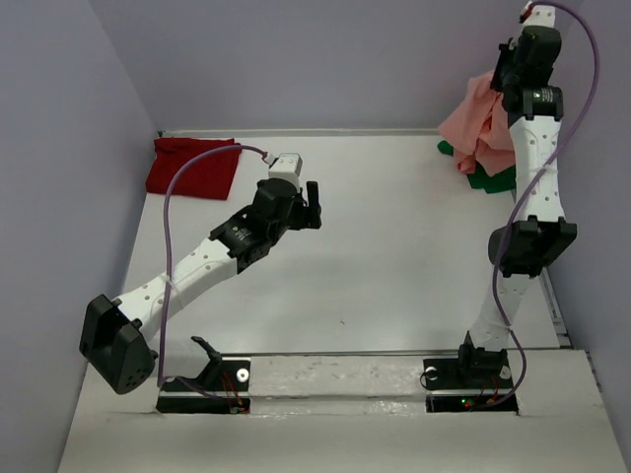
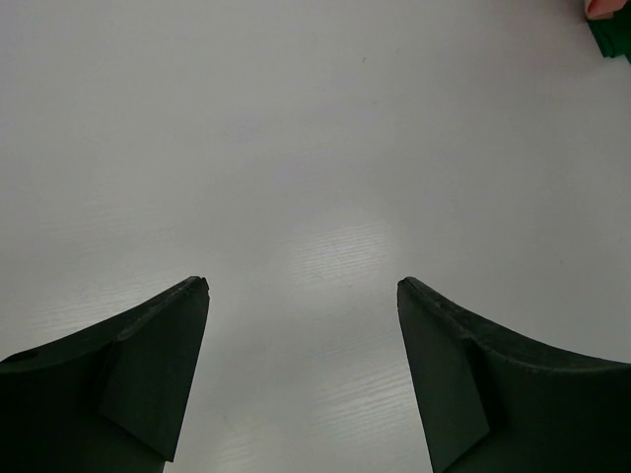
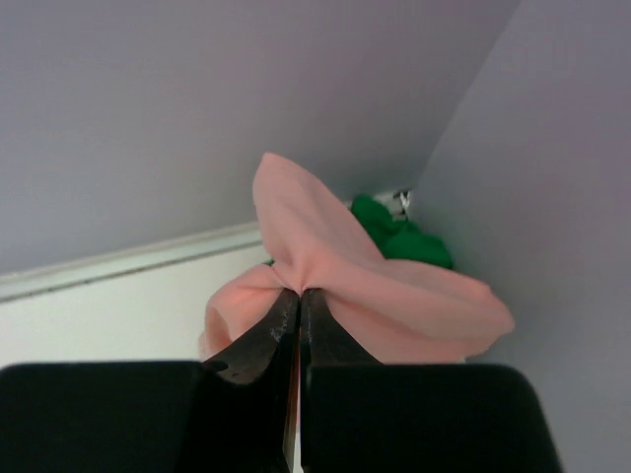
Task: Fold and stack the t-shirts
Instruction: Grab crumpled tshirt from bin with the right arm, then move the tshirt to the center of the board
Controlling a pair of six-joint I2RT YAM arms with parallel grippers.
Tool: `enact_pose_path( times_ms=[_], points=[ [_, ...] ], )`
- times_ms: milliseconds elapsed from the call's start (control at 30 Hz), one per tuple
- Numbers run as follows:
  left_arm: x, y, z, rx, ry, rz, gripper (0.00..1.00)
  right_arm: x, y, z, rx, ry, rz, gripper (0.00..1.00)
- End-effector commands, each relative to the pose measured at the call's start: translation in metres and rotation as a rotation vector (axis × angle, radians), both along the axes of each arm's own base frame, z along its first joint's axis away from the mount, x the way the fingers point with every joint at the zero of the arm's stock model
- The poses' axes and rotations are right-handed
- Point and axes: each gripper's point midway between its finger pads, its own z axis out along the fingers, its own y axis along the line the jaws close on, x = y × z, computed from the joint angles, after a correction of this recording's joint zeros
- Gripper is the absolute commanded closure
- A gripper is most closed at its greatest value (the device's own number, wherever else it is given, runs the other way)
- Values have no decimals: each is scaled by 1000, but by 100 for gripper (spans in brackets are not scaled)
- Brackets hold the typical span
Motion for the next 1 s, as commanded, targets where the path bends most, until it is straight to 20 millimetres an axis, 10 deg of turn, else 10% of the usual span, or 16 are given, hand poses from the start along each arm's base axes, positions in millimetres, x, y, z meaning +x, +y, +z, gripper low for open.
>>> enact_pose_path(
  times_ms=[0, 333, 733, 833, 967],
  points=[
    [1, -4, 7, -36, -30, 1, 14, -39, 13, 125, -85, -264, 82, 100],
    [2, 32, 23, -36, -97, 189, 14, -93, 35, 205, -142, -435, 123, 100],
    [-2, 110, 172, -1, -359, 487, 13, -115, -8, 226, -256, -463, -75, 100],
    [-15, 130, 200, 5, -414, 527, 14, -115, 11, 231, -199, -490, 22, 100],
    [-41, 159, 224, -19, -463, 594, 14, -118, 112, 246, -166, -544, 245, 100]
  ],
)
